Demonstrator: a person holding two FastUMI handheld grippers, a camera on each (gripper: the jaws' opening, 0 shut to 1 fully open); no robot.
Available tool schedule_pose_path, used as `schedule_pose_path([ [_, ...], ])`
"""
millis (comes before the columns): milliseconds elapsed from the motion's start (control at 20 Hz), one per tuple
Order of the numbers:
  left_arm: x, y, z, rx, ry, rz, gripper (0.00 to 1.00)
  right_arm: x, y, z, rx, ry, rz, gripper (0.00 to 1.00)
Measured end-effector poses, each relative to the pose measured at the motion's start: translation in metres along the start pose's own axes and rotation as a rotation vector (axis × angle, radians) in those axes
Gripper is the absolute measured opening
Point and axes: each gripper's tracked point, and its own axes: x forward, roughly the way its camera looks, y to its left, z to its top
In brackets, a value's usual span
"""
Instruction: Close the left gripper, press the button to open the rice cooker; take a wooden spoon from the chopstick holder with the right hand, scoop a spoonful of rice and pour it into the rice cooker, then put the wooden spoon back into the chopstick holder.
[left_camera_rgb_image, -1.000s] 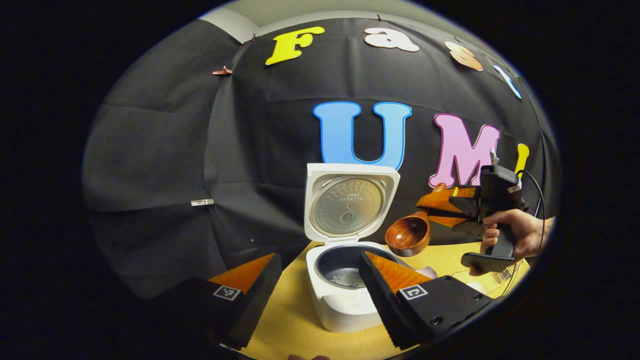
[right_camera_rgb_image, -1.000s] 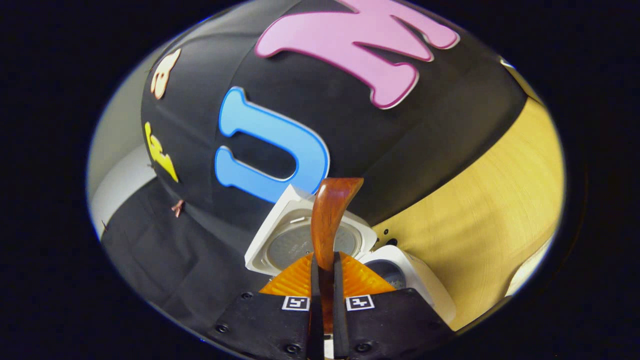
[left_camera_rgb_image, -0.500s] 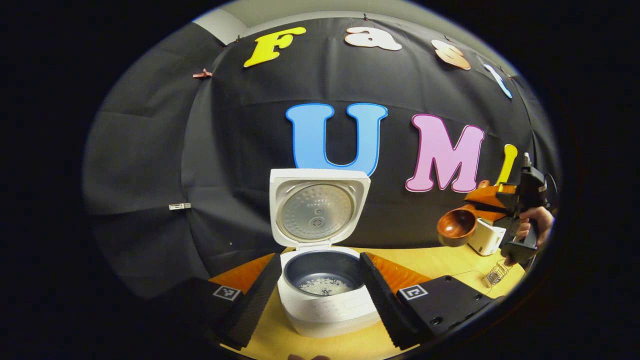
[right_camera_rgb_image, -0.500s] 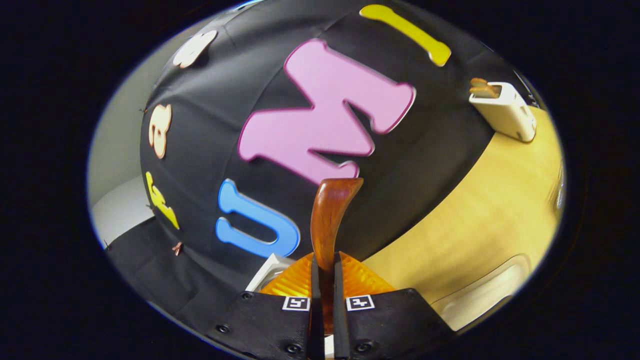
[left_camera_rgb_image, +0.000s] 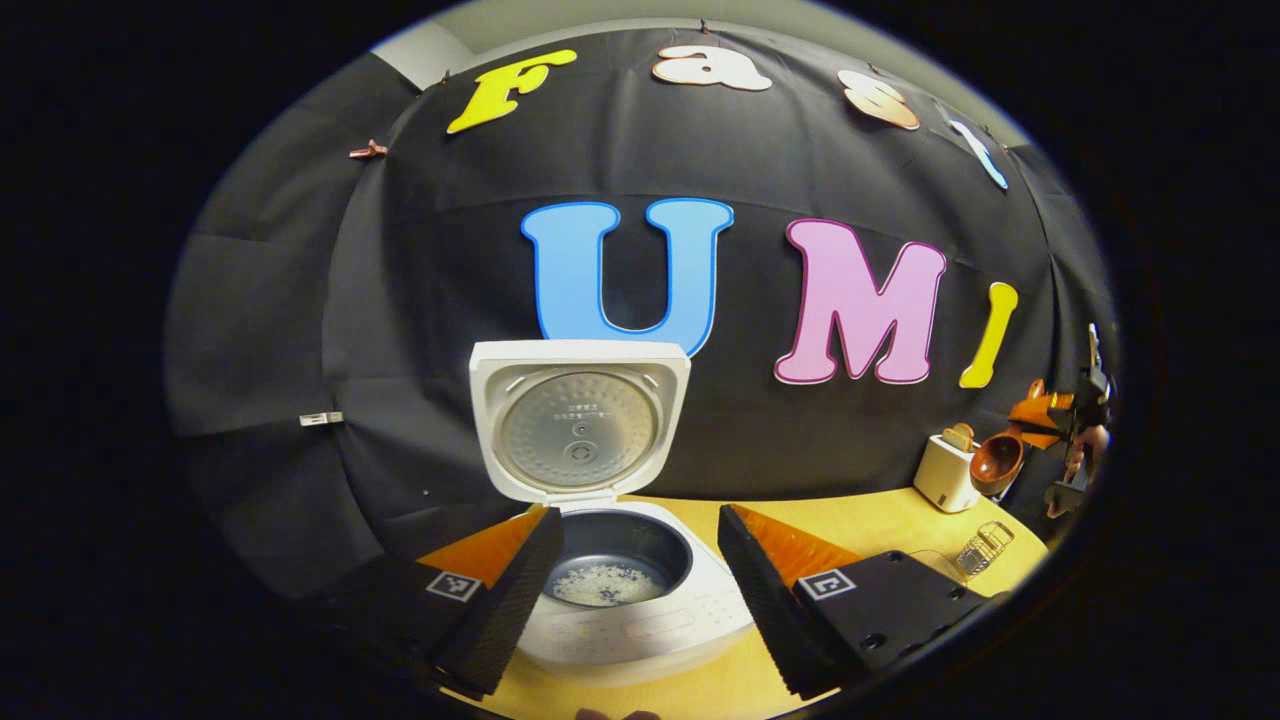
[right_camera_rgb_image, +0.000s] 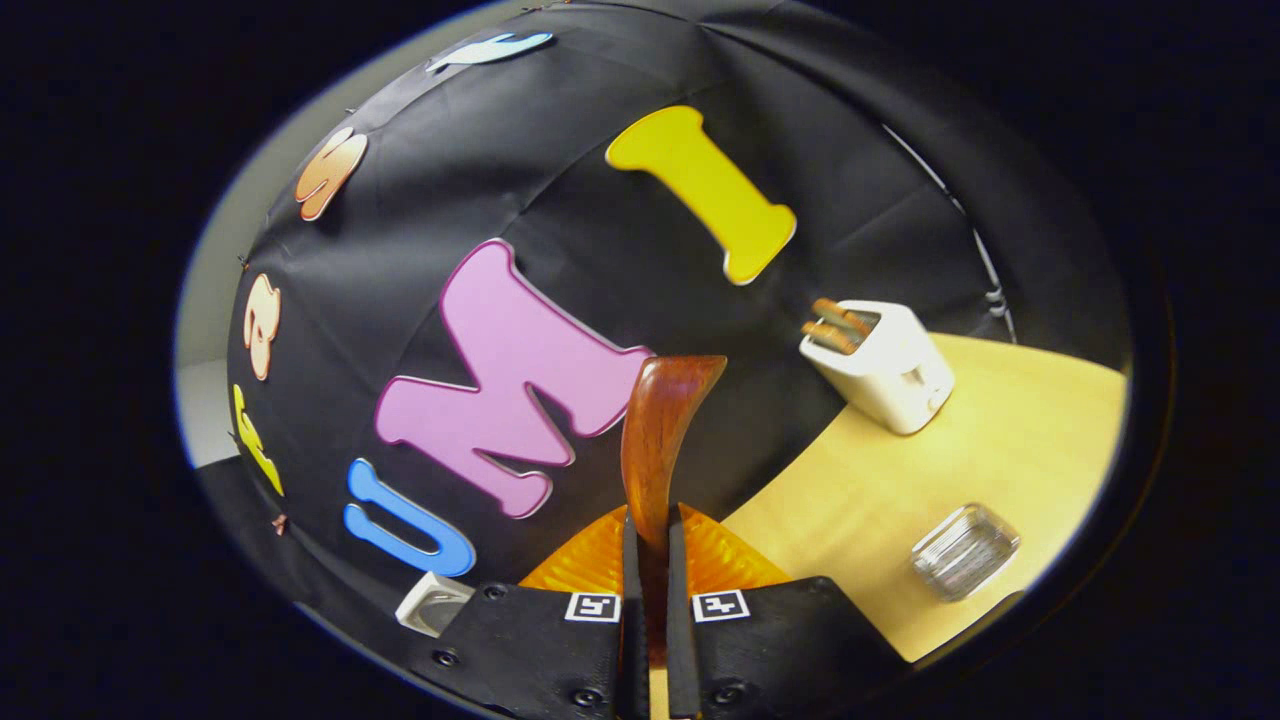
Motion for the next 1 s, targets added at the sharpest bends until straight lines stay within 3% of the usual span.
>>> schedule_pose_path([
  [250, 0.003, -0.016, 0.002, -0.001, 0.024, 0.002, 0.99, -0.009, -0.091, 0.026, -0.048, -0.037, -0.126, 0.11],
  [500, 0.004, -0.031, 0.003, 0.045, 0.043, -0.007, 0.99, -0.013, -0.152, 0.024, -0.108, -0.008, -0.212, 0.12],
  [750, 0.008, -0.048, 0.001, -0.006, 0.075, -0.015, 0.99, -0.01, -0.179, 0.009, -0.182, 0.02, -0.239, 0.11],
  [1000, 0.007, -0.051, 0.001, 0.017, 0.094, -0.009, 0.99, 0.003, -0.187, -0.009, -0.311, 0.045, -0.226, 0.11],
])
